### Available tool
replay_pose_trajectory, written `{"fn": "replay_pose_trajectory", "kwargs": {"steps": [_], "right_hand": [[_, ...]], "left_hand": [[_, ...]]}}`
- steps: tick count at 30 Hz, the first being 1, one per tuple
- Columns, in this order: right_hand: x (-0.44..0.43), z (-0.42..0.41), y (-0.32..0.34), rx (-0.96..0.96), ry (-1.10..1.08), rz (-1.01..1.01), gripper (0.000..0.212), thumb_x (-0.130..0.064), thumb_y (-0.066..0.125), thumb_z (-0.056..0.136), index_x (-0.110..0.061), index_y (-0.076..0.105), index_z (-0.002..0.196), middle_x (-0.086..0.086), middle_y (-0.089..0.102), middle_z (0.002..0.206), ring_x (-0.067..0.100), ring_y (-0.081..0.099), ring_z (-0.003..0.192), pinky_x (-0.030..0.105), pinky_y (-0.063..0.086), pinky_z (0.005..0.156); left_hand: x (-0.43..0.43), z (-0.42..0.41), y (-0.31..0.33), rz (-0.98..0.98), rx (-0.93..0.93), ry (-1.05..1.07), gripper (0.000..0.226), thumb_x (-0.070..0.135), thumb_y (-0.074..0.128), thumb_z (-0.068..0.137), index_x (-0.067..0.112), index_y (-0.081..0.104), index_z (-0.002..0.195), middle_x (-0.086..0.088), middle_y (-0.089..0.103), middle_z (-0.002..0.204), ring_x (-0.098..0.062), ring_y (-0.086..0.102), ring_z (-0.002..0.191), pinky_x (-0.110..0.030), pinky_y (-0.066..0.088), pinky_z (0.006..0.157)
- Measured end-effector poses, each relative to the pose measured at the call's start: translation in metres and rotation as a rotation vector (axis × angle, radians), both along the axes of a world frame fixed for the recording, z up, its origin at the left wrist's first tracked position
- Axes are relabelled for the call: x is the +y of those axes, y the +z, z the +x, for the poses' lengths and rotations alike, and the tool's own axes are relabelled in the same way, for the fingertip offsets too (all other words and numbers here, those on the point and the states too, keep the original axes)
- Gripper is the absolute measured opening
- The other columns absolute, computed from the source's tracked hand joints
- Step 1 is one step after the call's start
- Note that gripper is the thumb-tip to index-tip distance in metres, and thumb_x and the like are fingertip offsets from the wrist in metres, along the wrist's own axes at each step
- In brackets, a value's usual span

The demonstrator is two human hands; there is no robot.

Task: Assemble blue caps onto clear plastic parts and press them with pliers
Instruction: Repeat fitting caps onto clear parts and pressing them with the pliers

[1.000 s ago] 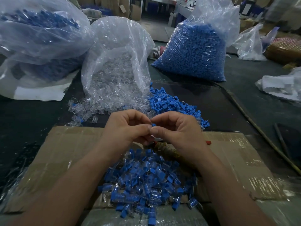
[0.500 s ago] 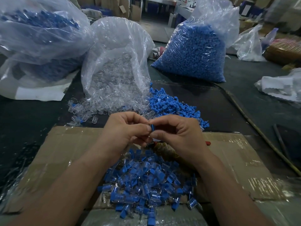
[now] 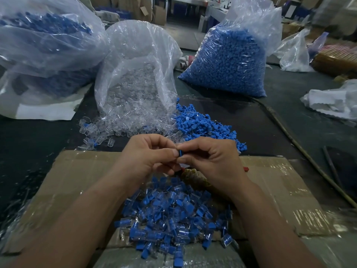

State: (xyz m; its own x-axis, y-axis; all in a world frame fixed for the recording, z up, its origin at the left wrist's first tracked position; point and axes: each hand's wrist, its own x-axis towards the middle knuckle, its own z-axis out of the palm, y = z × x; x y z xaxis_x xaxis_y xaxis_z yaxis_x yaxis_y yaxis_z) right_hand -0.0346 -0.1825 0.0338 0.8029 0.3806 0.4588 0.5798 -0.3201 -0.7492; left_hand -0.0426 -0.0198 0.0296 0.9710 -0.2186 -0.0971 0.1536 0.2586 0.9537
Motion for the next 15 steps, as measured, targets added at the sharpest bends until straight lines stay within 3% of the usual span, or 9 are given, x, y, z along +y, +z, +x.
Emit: {"fn": "replay_pose_trajectory", "kwargs": {"steps": [3, 7, 9, 12, 15], "right_hand": [[-0.001, 0.0, 0.0, 0.041, 0.001, -0.027, 0.032, -0.007, 0.075, 0.069, -0.022, 0.066, 0.097, -0.02, 0.064, 0.083, 0.001, 0.066, 0.08, 0.013, 0.052, 0.073], [-0.01, 0.003, 0.006, 0.206, -0.081, -0.052, 0.023, -0.042, 0.066, 0.062, -0.041, 0.06, 0.085, -0.028, 0.064, 0.074, -0.004, 0.063, 0.079, 0.009, 0.048, 0.07], [-0.024, 0.009, 0.009, 0.274, -0.178, -0.102, 0.02, -0.042, 0.066, 0.062, -0.04, 0.06, 0.082, -0.027, 0.064, 0.074, -0.008, 0.061, 0.076, 0.004, 0.045, 0.066], [-0.048, 0.017, 0.014, 0.351, -0.255, -0.342, 0.019, -0.031, 0.074, 0.07, -0.035, 0.064, 0.086, -0.021, 0.063, 0.078, -0.009, 0.059, 0.073, 0.002, 0.041, 0.059], [-0.058, 0.018, 0.016, 0.484, -0.2, -0.601, 0.032, -0.034, 0.077, 0.068, -0.038, 0.059, 0.095, -0.023, 0.057, 0.089, -0.01, 0.052, 0.081, 0.007, 0.038, 0.059]], "left_hand": [[-0.001, -0.001, -0.001, 0.019, -0.014, 0.002, 0.01, 0.004, 0.065, 0.057, 0.004, 0.062, 0.067, -0.013, 0.064, 0.058, -0.018, 0.063, 0.048, -0.02, 0.051, 0.044], [0.0, -0.001, -0.002, 0.074, -0.05, 0.042, 0.006, 0.0, 0.063, 0.068, 0.003, 0.059, 0.072, -0.009, 0.064, 0.058, -0.015, 0.062, 0.051, -0.019, 0.051, 0.047], [0.002, 0.001, -0.002, 0.096, -0.062, 0.096, 0.009, -0.005, 0.06, 0.074, 0.004, 0.059, 0.073, -0.005, 0.064, 0.057, -0.014, 0.062, 0.053, -0.019, 0.051, 0.049], [0.006, 0.003, -0.003, 0.126, -0.098, 0.152, 0.013, -0.007, 0.058, 0.078, 0.004, 0.059, 0.073, -0.002, 0.064, 0.056, -0.011, 0.062, 0.054, -0.017, 0.05, 0.05], [0.007, 0.003, -0.003, 0.137, -0.115, 0.171, 0.012, -0.007, 0.057, 0.079, 0.004, 0.059, 0.074, 0.0, 0.065, 0.057, -0.011, 0.063, 0.054, -0.017, 0.051, 0.051]]}}
